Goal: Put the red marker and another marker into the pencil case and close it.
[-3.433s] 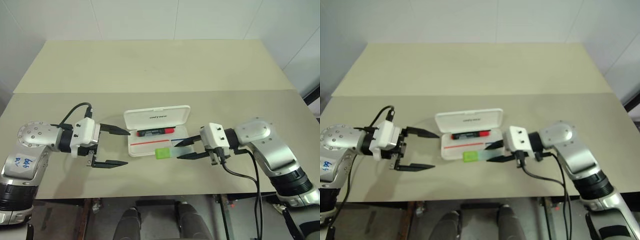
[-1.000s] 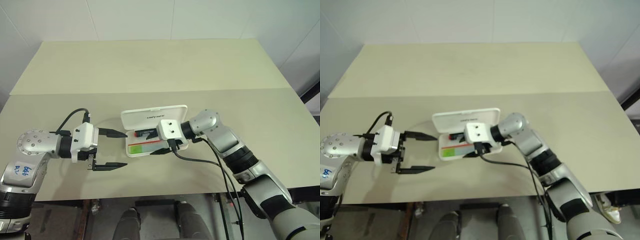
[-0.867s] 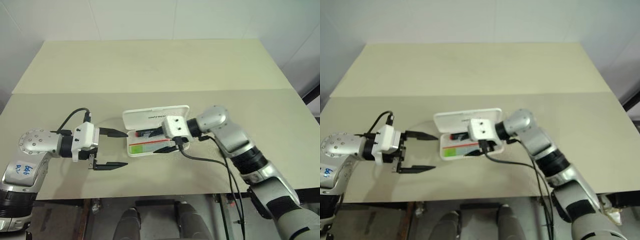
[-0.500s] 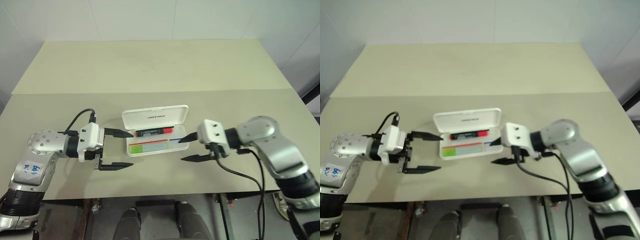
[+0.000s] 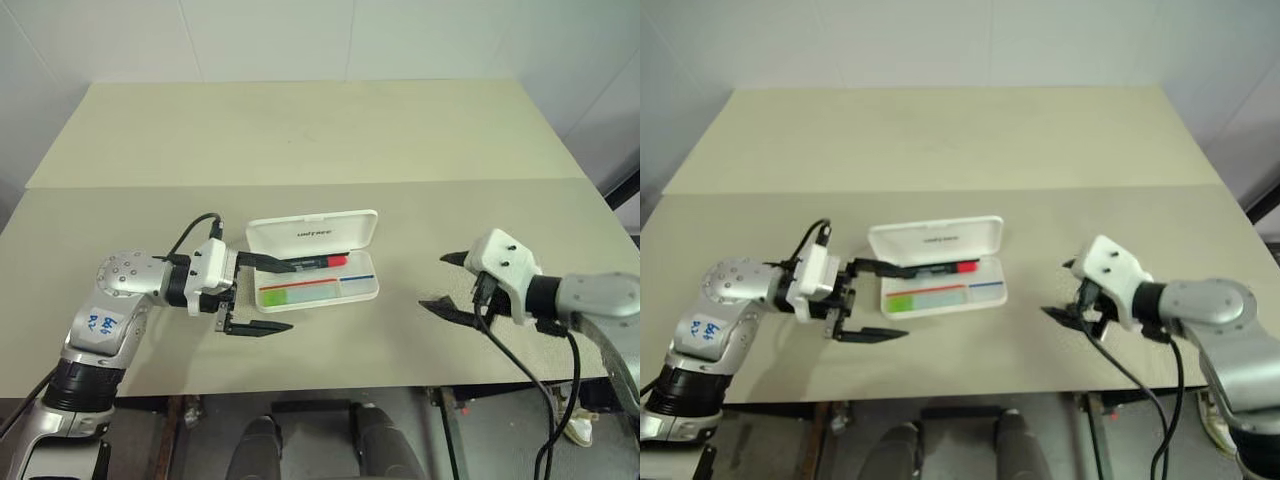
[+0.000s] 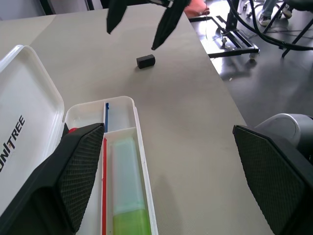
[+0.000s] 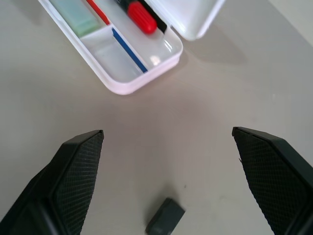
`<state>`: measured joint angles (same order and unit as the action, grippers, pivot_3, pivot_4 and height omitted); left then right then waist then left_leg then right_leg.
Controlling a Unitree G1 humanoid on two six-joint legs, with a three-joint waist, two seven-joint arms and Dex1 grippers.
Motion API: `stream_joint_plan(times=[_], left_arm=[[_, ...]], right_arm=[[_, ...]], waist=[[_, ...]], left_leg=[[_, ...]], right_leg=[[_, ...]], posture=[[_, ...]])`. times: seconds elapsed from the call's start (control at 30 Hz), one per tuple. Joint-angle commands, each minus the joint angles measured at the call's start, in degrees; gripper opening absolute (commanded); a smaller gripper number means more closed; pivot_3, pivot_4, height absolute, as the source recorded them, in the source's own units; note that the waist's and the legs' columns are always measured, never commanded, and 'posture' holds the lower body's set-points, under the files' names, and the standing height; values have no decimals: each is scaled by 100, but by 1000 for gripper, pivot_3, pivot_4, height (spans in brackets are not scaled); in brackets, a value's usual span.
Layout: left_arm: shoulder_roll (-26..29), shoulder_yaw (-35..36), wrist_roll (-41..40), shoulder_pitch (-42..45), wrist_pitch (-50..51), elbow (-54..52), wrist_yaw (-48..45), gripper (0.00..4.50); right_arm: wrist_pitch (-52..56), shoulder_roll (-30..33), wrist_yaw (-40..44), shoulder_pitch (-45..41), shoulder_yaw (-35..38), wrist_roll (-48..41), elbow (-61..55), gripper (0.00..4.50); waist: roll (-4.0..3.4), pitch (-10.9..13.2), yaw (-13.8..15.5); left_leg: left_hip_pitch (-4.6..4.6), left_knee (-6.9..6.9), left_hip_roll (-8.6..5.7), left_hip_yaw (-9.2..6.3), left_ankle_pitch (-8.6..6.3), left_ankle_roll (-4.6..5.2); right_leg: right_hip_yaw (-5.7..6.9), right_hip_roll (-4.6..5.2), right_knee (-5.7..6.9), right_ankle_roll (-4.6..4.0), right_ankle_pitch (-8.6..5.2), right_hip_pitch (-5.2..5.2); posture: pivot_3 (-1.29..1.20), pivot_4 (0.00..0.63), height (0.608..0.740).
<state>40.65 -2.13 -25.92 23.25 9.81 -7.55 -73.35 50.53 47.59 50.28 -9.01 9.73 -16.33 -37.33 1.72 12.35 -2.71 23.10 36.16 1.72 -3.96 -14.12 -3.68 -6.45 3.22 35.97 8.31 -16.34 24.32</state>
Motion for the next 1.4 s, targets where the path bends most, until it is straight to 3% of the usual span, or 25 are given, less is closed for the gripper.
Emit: stream_joint_plan(times=[0.03, 0.23, 0.47, 0.77, 1.27, 1.4], left_arm=[[-32, -19, 2, 180, -111, 87, -106, 4500], [-97, -98, 43, 327, -192, 316, -250, 4500], [-182, -151, 72, 438, -222, 423, -323, 4500], [-251, -201, 102, 588, -284, 576, -405, 4500], [-275, -178, 106, 563, -235, 480, -303, 4500], [-257, -156, 100, 537, -240, 452, -258, 4500]], right_arm=[[1020, -527, -871, 248, 537, -229, -865, 4457], [2221, -1469, -2081, 653, 680, -112, -1692, 4457], [2181, -2005, -2879, 1210, 556, 109, -1844, 4457], [1483, -1977, -2982, 1710, 554, 208, -1441, 4457], [800, -1917, -2957, 1204, 223, 208, -450, 4457], [713, -1851, -2902, 1186, 219, 163, -307, 3505]], waist=[[0, 0, 11], [2, -3, 62], [4, -5, 104], [5, -5, 100], [5, -5, 98], [5, -5, 99]], left_leg=[[0, 1, 0, 0, 0, 0], [-2, 4, -1, 1, 6, 0], [-2, 3, -1, 2, 8, 0], [-2, 3, -1, 2, 9, 2], [-4, 0, -1, 2, 12, 6], [-4, 0, -1, 2, 12, 6]], right_leg=[[-1, 0, 0, 1, 0, 0], [-3, 0, -4, -10, -1, -4], [-5, -1, -12, -22, -6, -7], [-4, -1, -13, -20, -5, -9], [-5, -1, -14, -15, -2, -10], [-5, -1, -15, -12, 0, -10]], posture=[[0, 150, 740], [0, 150, 740], [0, 150, 740], [0, 150, 740], [0, 150, 740], [0, 150, 740]])
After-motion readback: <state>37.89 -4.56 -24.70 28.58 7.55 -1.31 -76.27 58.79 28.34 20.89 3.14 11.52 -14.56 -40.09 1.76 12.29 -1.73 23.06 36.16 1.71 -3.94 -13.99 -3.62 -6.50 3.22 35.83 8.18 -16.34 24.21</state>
